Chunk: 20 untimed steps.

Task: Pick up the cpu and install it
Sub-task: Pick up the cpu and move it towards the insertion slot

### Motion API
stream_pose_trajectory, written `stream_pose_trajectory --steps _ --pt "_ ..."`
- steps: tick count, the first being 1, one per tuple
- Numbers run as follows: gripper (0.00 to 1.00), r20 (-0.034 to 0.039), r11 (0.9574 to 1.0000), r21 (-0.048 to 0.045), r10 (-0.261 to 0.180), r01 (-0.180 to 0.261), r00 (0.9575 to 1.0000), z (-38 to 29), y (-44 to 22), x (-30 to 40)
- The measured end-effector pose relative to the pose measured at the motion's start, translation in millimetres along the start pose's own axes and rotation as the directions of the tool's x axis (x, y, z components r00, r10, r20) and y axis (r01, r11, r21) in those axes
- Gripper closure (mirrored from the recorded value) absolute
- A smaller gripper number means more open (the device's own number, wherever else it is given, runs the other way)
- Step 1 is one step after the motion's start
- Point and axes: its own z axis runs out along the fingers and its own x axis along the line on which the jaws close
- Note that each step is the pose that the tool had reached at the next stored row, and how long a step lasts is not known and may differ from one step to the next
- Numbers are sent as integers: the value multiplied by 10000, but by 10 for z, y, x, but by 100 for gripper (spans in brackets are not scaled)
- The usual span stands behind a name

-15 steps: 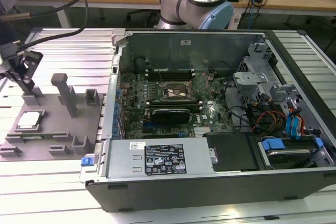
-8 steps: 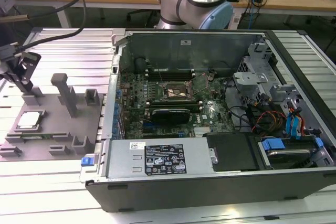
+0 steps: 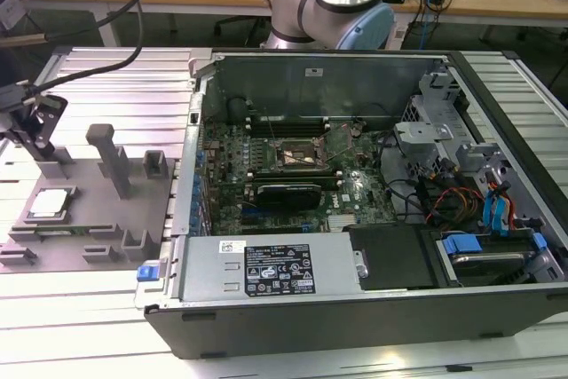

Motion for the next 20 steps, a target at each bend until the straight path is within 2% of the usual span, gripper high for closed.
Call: stream_pose_trajectory --steps 18,20 --pt "89 -6 10000 2 0 0 10000 314 -27 152" --pt "89 -4 10000 1 0 0 10000 353 -32 186"
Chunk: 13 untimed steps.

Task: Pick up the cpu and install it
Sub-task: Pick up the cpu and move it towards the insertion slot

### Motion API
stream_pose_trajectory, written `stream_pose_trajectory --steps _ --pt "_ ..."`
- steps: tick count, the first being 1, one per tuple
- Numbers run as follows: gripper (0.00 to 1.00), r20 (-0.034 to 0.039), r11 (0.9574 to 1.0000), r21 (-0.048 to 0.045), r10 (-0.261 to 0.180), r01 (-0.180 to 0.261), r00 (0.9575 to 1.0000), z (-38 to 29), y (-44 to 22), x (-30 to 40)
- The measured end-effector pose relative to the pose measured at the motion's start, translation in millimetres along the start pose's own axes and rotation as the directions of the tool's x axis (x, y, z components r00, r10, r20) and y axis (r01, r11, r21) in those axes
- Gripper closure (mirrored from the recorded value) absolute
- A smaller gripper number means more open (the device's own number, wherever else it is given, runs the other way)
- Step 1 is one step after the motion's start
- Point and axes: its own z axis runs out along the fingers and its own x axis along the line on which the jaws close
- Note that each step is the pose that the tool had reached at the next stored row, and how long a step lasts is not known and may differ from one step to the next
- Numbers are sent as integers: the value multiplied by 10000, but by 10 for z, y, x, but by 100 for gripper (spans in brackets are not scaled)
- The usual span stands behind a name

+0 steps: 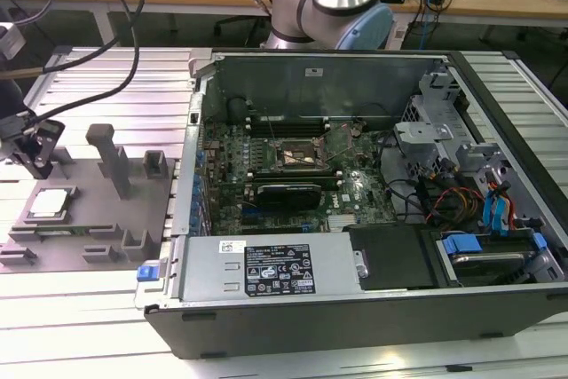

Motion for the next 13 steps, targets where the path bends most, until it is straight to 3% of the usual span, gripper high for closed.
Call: stream_pose_trajectory --steps 13 --pt "89 0 10000 -1 0 0 10000 193 -19 99"
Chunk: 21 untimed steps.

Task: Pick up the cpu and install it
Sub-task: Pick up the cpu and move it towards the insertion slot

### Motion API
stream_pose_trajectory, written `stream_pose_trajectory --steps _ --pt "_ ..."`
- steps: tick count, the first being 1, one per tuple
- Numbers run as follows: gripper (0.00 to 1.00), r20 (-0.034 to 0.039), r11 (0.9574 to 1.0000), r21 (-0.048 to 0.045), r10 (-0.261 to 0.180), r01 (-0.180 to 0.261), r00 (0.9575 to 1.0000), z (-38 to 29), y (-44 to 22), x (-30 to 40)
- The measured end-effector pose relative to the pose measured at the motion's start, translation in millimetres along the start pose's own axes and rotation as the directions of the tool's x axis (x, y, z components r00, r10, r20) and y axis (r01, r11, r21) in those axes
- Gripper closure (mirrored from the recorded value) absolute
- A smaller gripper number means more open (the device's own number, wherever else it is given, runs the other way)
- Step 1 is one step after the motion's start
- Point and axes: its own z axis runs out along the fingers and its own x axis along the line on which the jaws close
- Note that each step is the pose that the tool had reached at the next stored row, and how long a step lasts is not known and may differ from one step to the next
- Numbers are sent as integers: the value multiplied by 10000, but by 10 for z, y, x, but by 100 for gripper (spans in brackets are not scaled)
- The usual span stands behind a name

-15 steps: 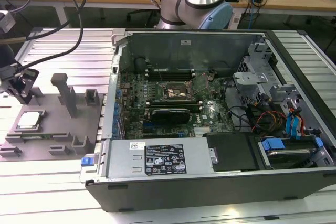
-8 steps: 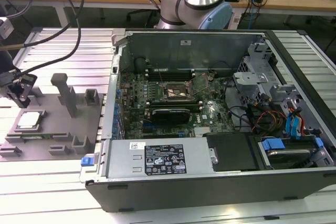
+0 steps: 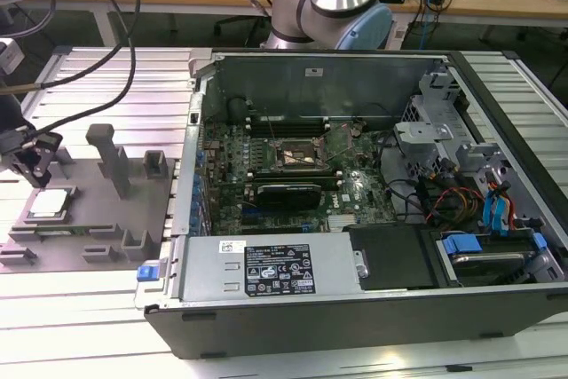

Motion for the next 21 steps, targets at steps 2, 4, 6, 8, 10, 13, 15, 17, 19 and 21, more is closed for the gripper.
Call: stream_pose_trajectory --steps 2,4,6,8,10,13,15,17,19,21 --pt "89 -1 10000 1 2 -2 10000 32 -3 16" --pt "89 0 10000 0 0 0 10000 72 -7 39" --pt "89 0 10000 0 -1 1 10000 104 -14 55" --pt "89 -1 10000 1 -1 1 10000 164 -38 68" --pt "89 -2 10000 1 1 -1 10000 199 -49 73" --pt "89 0 10000 0 -1 1 10000 258 -57 75" --pt "89 -1 10000 1 -7 7 10000 284 -60 77" --pt "89 -3 10000 1 -14 14 10000 313 -62 90" --pt "89 -2 10000 1 -28 28 10000 333 -64 97" --pt "89 -5 10000 -7 -90 90 10000 370 -67 107"
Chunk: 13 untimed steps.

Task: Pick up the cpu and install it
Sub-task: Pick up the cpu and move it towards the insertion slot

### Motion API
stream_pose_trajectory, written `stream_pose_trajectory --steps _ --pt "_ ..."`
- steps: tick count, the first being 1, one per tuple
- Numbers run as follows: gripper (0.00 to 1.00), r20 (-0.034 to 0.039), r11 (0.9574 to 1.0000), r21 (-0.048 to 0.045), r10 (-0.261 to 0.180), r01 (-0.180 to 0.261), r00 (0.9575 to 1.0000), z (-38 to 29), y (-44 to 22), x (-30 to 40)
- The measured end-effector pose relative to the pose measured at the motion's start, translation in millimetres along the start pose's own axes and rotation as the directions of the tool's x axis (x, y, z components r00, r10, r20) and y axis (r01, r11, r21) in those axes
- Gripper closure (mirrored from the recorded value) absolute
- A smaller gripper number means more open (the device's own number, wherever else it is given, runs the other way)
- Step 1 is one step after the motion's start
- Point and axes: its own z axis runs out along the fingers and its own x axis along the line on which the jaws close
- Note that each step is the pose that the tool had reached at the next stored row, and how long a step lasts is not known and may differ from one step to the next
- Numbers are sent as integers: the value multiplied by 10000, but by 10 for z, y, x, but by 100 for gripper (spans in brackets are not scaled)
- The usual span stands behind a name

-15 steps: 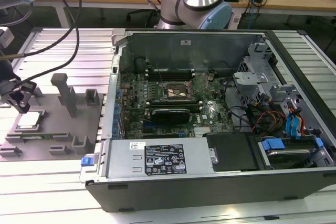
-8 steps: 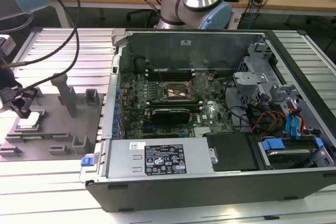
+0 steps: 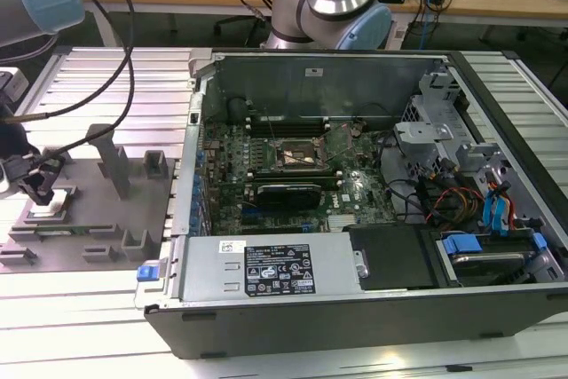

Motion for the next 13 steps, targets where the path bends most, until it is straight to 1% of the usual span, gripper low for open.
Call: stream_pose_trajectory --steps 9,11,12,13 --pt "89 -2 10000 -1 -29 29 10000 5 0 1" --pt "77 -2 10000 -1 -31 31 10000 5 0 1" --pt "64 -2 10000 -1 -32 32 10000 5 0 1" --pt "58 -3 10000 -1 -33 33 10000 5 0 1"
